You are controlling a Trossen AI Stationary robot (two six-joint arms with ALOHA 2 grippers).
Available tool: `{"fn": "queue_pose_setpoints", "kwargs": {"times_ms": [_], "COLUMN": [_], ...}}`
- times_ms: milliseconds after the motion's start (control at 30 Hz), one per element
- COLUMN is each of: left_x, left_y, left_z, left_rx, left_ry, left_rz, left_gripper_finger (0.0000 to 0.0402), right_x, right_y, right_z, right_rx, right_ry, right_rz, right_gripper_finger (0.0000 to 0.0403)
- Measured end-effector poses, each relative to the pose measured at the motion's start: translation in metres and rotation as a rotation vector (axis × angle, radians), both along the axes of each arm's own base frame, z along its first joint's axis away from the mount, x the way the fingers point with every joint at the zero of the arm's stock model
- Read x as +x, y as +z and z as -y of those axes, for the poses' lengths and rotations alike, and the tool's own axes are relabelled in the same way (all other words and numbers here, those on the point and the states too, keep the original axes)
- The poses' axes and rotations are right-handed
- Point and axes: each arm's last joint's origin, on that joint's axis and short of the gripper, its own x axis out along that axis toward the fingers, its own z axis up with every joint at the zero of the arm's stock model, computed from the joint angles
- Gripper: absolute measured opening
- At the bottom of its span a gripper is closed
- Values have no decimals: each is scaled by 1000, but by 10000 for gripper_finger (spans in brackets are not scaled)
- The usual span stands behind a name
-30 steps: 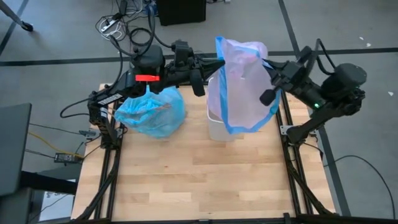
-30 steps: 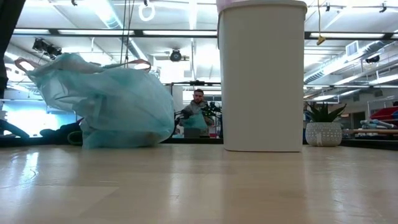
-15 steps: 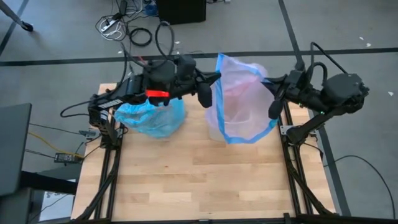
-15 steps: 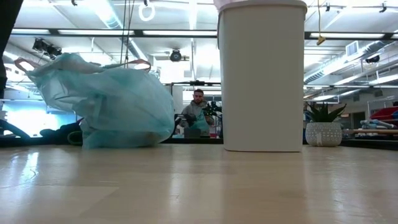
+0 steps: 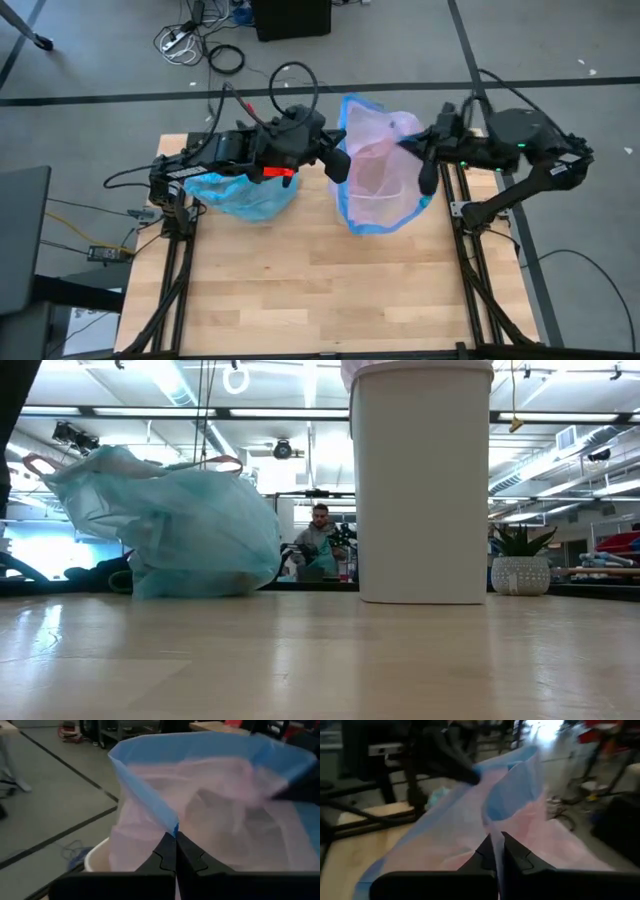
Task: Place trash/remove bag and relplace
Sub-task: Put the new trash bag into the trash bin
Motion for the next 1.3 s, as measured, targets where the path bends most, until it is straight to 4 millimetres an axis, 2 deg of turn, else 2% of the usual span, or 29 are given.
{"fn": "queue_pose_setpoints", "kwargs": {"times_ms": [133,233,300,633,800,967,1133,1233,1300], "left_x": [-3,-7,-10,-22,-26,-30,-36,-38,-39], "left_y": [-3,-3,-2,-5,-9,-15,-20,-23,-24], "left_z": [6,10,13,31,33,33,31,31,30], "left_rx": [59,111,129,237,246,233,225,231,239], "left_ry": [76,132,159,257,288,306,330,346,354], "left_rz": [-51,-88,-93,-187,-222,-254,-294,-315,-326], "left_gripper_finger": [1,1,1,1,1,1,1,1,1], "right_x": [20,26,26,21,20,21,19,11,1], "right_y": [-6,1,6,-6,-6,-6,1,8,13], "right_z": [2,0,2,31,34,32,26,24,26], "right_rx": [59,54,40,117,122,162,198,190,173], "right_ry": [207,367,401,54,20,102,262,288,240], "right_rz": [-10,68,118,27,25,30,91,148,182], "right_gripper_finger": [0,0,0,0,7,44,105,145,166]}}
